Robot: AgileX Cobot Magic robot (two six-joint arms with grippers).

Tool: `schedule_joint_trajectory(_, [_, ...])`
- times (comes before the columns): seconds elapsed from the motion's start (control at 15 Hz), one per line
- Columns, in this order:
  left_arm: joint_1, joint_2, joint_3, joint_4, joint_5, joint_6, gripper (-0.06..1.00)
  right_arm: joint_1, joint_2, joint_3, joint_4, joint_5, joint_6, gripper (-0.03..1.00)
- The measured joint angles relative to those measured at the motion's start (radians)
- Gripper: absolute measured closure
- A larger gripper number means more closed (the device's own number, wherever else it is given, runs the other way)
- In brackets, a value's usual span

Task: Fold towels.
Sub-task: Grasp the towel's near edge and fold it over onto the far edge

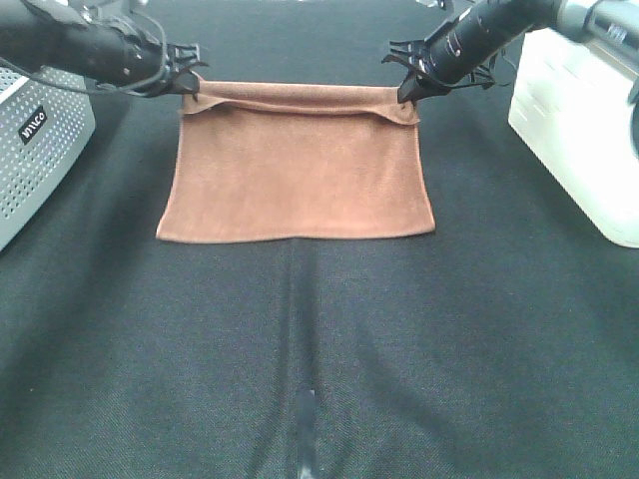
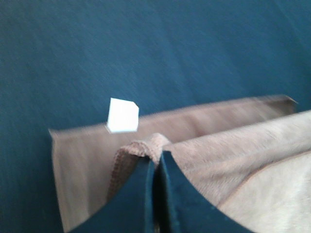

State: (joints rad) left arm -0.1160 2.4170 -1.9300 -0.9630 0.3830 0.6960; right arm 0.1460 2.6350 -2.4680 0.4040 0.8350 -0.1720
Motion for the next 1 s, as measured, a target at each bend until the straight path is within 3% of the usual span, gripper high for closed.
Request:
schedule_joint_trajectory(0.47, [-0.003,0.160,-0.107,-0.009,-0.109,-0.002,0.92,0.000,0.098,-0.012,0.008,-0.145,-0.027,0.94])
schedule_joint_trajectory(0.6, [-0.006,0.163,-0.110,-0.009,-0.124,0.000,0.65,0.000,0.100,-0.012,0.008,-0.155,-0.031,0.63])
schedule_joint_trajectory(0.73, [-0.006,0.163,-0.112,-0.009,-0.126,0.000,0.24,0.000,0.099,-0.012,0.004,-0.143,-0.032,0.27])
schedule_joint_trajectory(0.8, [-0.006,0.162,-0.112,-0.007,-0.118,0.000,0.16,0.000,0.092,-0.012,-0.004,-0.123,-0.032,0.24])
schedule_joint_trajectory(1.0, [0.013,0.126,-0.112,0.034,-0.005,0.005,0.12,0.000,0.032,-0.012,-0.029,0.026,-0.032,0.21])
